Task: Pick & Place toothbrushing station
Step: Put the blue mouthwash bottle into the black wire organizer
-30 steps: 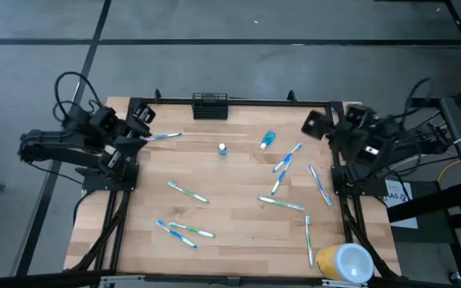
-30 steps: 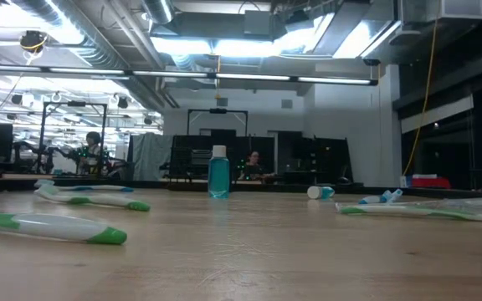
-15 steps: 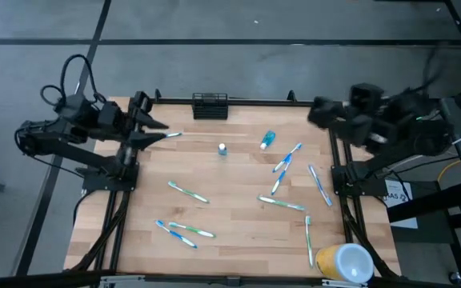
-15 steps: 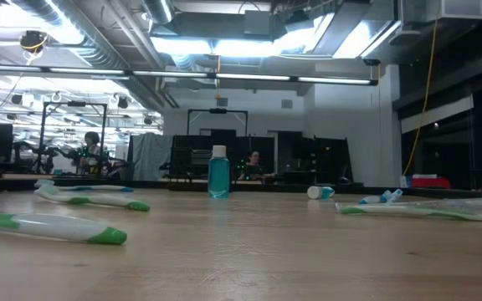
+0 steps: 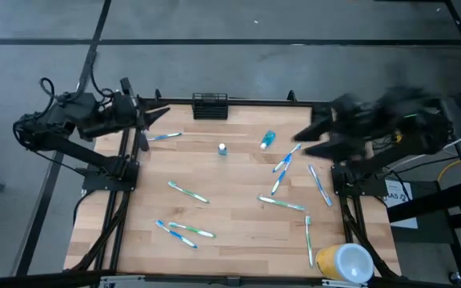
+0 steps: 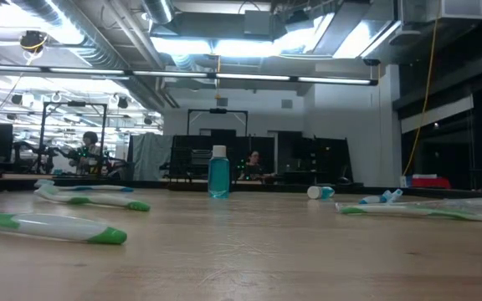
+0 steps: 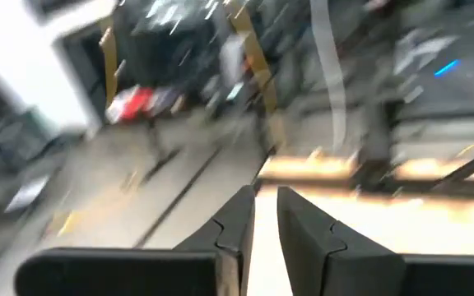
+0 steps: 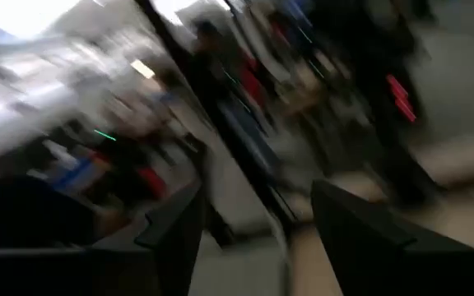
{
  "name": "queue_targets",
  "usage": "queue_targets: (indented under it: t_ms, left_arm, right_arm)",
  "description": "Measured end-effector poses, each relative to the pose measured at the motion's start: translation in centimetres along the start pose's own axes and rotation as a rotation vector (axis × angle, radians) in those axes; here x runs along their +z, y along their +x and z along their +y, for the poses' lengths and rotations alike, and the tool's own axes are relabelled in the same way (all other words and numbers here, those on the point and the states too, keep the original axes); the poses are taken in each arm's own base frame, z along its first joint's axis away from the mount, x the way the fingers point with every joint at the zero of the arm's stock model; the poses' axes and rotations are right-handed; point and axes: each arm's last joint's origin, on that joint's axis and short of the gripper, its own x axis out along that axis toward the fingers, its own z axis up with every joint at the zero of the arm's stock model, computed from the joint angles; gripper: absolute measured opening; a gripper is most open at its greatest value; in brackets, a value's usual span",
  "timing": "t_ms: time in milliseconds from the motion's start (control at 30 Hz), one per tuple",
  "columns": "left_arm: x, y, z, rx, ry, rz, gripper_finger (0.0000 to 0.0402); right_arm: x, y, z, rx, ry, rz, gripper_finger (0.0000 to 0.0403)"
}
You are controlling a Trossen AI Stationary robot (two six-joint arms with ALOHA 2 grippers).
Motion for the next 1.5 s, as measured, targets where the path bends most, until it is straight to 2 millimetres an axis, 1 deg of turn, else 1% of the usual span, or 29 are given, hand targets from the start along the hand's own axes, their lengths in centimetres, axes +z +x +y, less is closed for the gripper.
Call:
queue_targets:
  t_ms: [100, 167, 233, 300, 367, 467, 567, 667, 767, 867, 967, 1033, 1167, 1300, 1333, 1400, 1500]
  left_arm:
    - [-2.0, 0.5, -0.5, 0.032, 0.011, 0.195, 0.0048]
    - [-3.2, 1.3, -1.1, 0.039, 0.017, 0.317, 0.0051]
    - [-4.1, 2.5, -1.7, 0.1, 0.003, 0.412, 0.0057]
    - [-4.9, 3.6, -2.1, 0.193, -0.126, 0.473, 0.0066]
    - [-5.6, 4.3, -2.2, 0.266, -0.287, 0.534, 0.0074]
    - [-7.0, 5.6, -3.0, 0.375, -0.45, 0.648, 0.0081]
    - [-7.9, 6.6, -4.8, 0.43, -0.533, 0.696, 0.0081]
    - [-8.7, 7.8, -6.6, 0.461, -0.557, 0.727, 0.0084]
    - [-9.5, 8.9, -8.1, 0.487, -0.571, 0.754, 0.0095]
    - [-9.7, 9.7, -8.8, 0.497, -0.622, 0.742, 0.0113]
    - [-9.7, 11.4, -8.7, 0.426, -0.642, 0.754, 0.0131]
    - [-10.1, 13.2, -8.6, 0.343, -0.648, 0.798, 0.0137]
    - [-12.3, 17.4, -8.5, 0.279, -0.731, 0.8, 0.0131]
    - [-14.8, 20.3, -8.0, 0.349, -0.757, 0.845, 0.0122]
    - [-15.4, 20.8, -8.0, 0.376, -0.778, 0.857, 0.0123]
    - [-15.9, 21.6, -7.9, 0.411, -0.838, 0.847, 0.013]
    - [-16.2, 22.3, -8.0, 0.449, -0.894, 0.805, 0.0151]
  right_arm:
    - [-1.9, 1.0, -2.8, -0.225, 0.068, 0.232, 0.0228]
    - [-2.5, 1.1, -4.0, -0.301, 0.091, 0.329, 0.0228]
    - [-3.1, 1.6, -5.1, -0.36, 0.094, 0.413, 0.0228]
    - [-3.7, 2.3, -6.1, -0.42, 0.088, 0.486, 0.0228]
    - [-4.3, 2.6, -6.9, -0.482, 0.095, 0.556, 0.0228]
    - [-5.4, 3.4, -8.0, -0.626, 0.108, 0.644, 0.0228]
    - [-6.2, 4.0, -8.9, -0.756, 0.114, 0.696, 0.0228]
    - [-6.6, 3.7, -9.2, -0.873, 0.097, 0.714, 0.0228]
    - [-6.7, 2.5, -8.9, -1.008, 0.079, 0.68, 0.0228]
    - [-6.3, 0.7, -7.7, -0.991, 0.096, 0.603, 0.0228]
    - [-6.2, -1.2, -6.5, -0.955, 0.084, 0.553, 0.0228]
    - [-6.2, -2.6, -5.8, -0.923, 0.054, 0.536, 0.0228]
    - [-6.3, -5.5, -4.7, -0.822, 0.06, 0.519, 0.0228]
    - [-6.2, -7.8, -3.9, -0.733, 0.058, 0.505, 0.0228]
    - [-6.2, -8.4, -3.8, -0.719, 0.058, 0.495, 0.0228]
    - [-6.0, -9.4, -3.7, -0.7, 0.058, 0.473, 0.0228]
    - [-6.0, -10.3, -3.6, -0.684, 0.058, 0.454, 0.0228]
